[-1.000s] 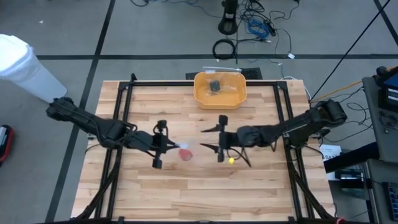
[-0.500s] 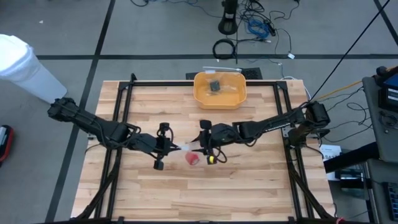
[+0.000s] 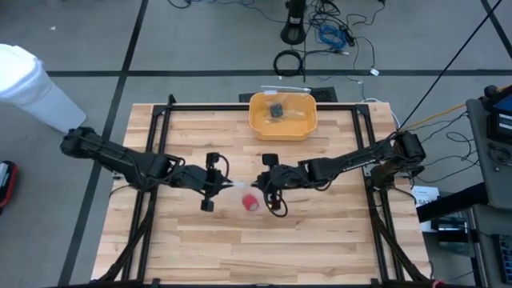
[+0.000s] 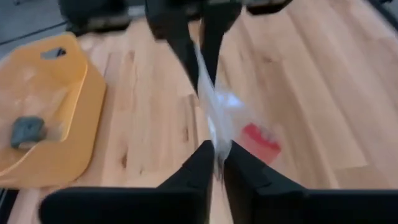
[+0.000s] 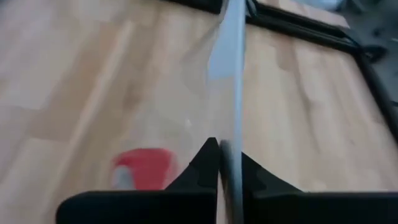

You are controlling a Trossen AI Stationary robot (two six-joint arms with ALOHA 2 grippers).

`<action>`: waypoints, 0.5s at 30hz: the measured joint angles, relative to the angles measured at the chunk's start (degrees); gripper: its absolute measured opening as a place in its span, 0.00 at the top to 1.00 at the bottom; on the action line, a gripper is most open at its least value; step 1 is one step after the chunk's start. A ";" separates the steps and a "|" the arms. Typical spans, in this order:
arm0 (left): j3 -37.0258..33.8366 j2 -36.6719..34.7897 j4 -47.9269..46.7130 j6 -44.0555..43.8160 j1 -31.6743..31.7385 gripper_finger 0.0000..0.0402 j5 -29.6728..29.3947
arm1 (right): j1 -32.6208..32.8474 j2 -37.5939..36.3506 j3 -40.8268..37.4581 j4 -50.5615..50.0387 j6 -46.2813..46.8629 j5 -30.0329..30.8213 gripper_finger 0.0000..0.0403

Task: Roll bandage
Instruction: Put the transparent zip bag into the yellow bin

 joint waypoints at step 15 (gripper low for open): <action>-6.07 0.04 1.17 -0.44 11.67 0.69 -6.15 | -8.31 -9.82 0.00 -8.34 -13.60 13.83 1.00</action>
